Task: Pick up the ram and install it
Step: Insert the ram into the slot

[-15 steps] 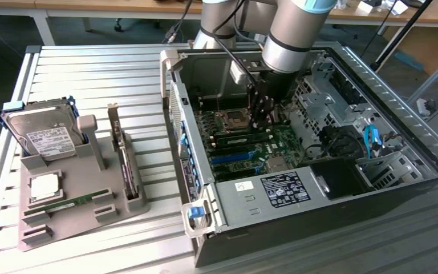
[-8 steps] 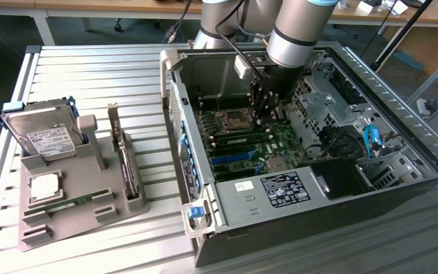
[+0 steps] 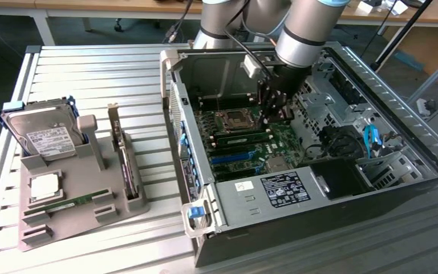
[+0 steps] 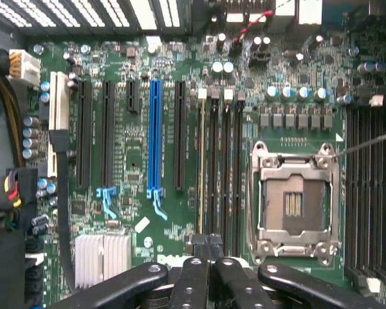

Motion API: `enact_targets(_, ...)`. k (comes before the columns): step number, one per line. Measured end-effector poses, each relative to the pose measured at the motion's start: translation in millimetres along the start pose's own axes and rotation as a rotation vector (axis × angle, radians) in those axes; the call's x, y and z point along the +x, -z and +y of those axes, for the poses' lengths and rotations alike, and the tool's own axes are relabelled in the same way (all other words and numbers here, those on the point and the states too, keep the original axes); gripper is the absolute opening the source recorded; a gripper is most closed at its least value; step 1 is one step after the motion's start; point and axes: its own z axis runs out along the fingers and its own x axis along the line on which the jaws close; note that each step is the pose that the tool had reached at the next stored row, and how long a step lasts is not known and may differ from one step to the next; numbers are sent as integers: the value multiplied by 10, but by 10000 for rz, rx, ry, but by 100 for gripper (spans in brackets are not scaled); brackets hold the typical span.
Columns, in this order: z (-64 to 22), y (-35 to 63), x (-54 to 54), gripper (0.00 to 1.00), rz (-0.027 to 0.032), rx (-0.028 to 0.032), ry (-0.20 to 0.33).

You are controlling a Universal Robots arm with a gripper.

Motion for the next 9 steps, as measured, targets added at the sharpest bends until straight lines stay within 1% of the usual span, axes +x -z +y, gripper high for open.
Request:
enact_targets(3, -60, 4, 2, 11, 3, -24, 2)
enact_targets(5, -63, 4, 2, 11, 10, -26, 0)
enact_targets(6, -62, 4, 2, 11, 11, -2, -2)
enact_targets(7, -61, 1, 1, 11, 11, 181, -6)
enact_targets(8, -59, 0, 1, 11, 13, 330, -11)
enact_targets(9, -56, -1, 1, 11, 16, 507, -17)
